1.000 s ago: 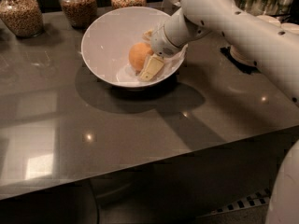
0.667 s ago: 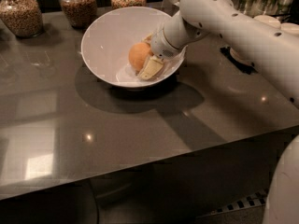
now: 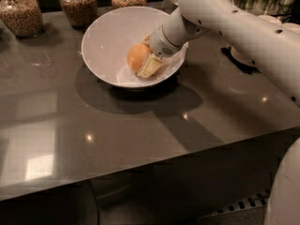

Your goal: Pick orange from white bowl

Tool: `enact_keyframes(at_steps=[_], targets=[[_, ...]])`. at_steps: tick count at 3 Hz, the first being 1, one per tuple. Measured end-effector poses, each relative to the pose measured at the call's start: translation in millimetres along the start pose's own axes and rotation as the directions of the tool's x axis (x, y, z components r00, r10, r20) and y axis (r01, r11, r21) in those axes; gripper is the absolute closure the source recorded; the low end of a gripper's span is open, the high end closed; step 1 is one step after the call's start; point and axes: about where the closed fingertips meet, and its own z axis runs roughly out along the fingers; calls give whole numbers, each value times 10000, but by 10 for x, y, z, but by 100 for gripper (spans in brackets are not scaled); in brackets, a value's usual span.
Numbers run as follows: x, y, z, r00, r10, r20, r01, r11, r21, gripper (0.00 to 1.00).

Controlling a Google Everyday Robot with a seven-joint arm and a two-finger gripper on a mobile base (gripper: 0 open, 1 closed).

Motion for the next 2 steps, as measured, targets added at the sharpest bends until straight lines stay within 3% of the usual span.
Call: enact_keyframes(at_steps=[1, 2], targets=[[-185, -37, -121, 9992, -106, 385, 103, 9999, 103, 100], [-375, -50, -336, 9938, -135, 1104, 104, 9995, 287, 100]])
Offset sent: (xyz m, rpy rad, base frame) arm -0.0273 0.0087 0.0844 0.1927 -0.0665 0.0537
